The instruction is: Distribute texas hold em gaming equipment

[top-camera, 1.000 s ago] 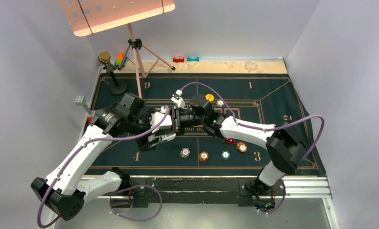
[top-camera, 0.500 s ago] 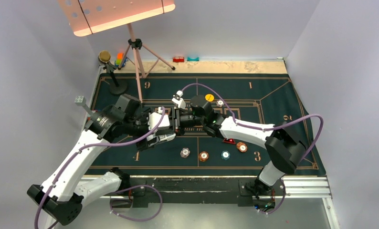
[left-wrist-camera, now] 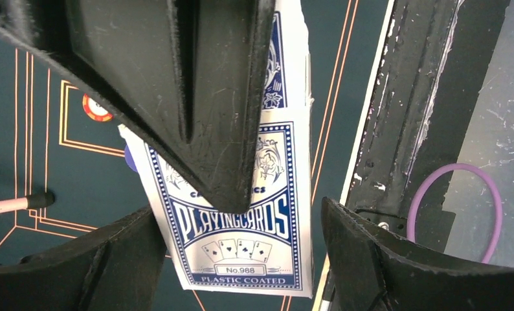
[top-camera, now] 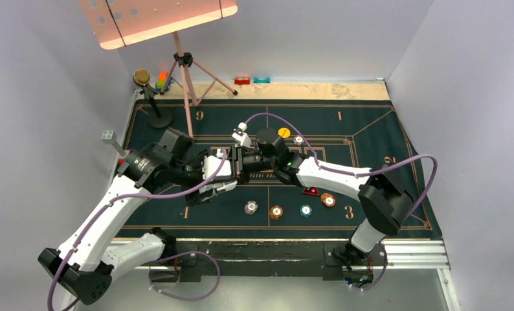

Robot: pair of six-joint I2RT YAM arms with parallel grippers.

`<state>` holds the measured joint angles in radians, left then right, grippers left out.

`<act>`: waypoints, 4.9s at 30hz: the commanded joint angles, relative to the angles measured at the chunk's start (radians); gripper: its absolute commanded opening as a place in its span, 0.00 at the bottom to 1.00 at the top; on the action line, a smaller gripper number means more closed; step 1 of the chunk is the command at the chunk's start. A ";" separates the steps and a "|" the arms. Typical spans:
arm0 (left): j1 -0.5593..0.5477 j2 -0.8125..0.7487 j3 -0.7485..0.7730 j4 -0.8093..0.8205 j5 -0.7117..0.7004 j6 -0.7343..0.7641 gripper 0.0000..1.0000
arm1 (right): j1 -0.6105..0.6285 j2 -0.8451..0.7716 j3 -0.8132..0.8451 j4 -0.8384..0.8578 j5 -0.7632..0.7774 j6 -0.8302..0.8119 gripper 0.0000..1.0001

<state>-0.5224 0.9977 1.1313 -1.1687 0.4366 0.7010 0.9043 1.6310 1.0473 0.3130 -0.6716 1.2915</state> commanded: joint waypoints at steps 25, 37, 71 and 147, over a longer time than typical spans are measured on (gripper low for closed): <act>-0.015 -0.019 -0.004 -0.013 0.039 0.043 0.36 | -0.003 0.006 0.067 -0.023 -0.025 -0.026 0.43; -0.015 -0.001 -0.003 -0.038 0.036 0.038 0.16 | -0.041 -0.124 0.008 -0.178 -0.005 -0.180 0.57; -0.015 -0.022 -0.012 -0.032 -0.002 0.035 0.00 | -0.100 -0.220 -0.073 -0.286 -0.001 -0.291 0.47; -0.014 0.012 0.008 -0.056 -0.005 -0.013 0.23 | -0.016 -0.117 0.005 -0.199 0.005 -0.242 0.54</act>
<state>-0.5377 1.0084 1.1141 -1.2224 0.3893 0.7002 0.8890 1.5246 1.0119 0.1947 -0.6899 1.1179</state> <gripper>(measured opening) 0.722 0.546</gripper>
